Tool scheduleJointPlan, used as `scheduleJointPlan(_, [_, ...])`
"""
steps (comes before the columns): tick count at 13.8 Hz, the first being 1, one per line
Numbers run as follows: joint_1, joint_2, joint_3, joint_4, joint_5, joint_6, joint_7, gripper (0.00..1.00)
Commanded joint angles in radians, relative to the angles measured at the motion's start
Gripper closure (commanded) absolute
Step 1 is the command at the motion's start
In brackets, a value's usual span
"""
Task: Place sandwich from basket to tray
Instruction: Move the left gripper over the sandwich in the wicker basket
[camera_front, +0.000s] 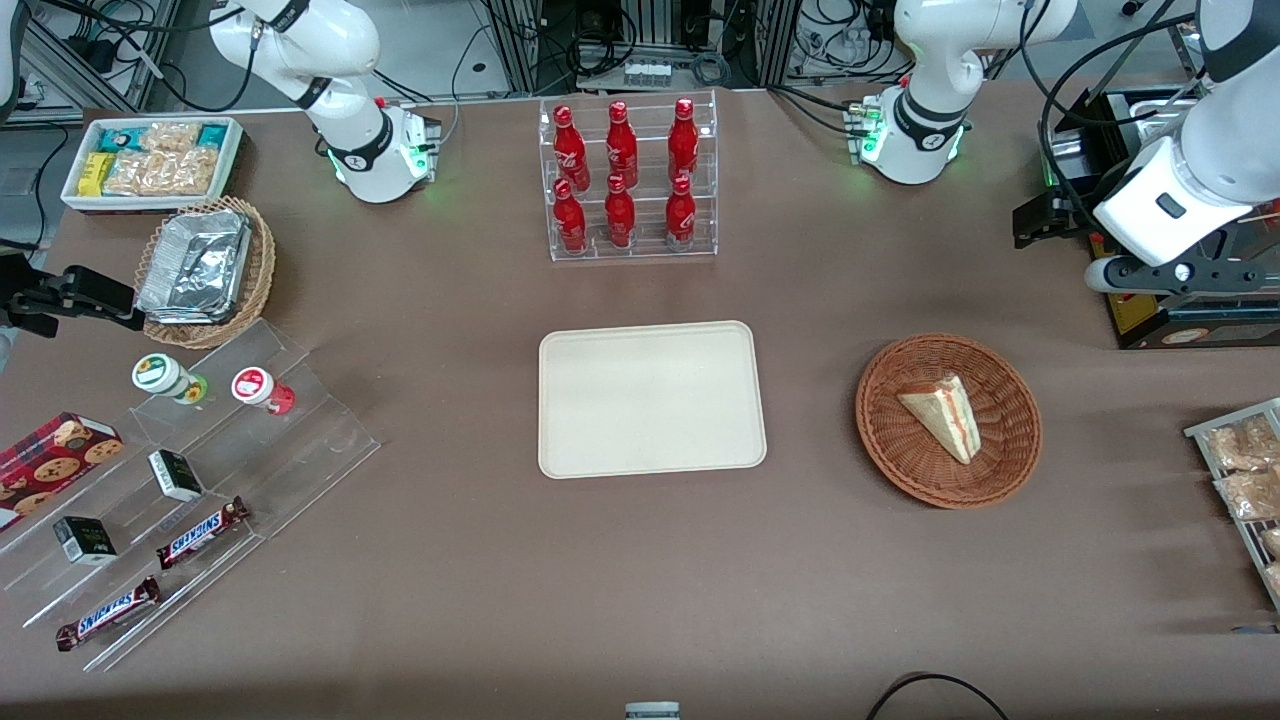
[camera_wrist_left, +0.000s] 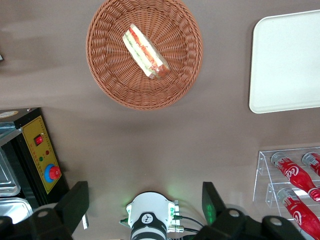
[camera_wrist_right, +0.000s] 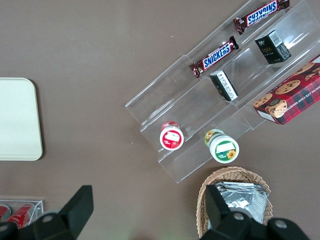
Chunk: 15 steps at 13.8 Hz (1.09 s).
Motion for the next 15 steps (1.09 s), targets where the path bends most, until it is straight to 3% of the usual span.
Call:
scheduleJointPlan(1, [-0.008, 0.021, 0.002, 0.028, 0.016, 0.01, 0.008, 0.0])
scheduleJointPlan(9, [-0.002, 0.148, 0.005, -0.003, 0.022, 0.097, -0.135, 0.0])
scheduleJointPlan(15, [0.008, 0.141, 0.019, -0.23, 0.045, 0.382, -0.14, 0.0])
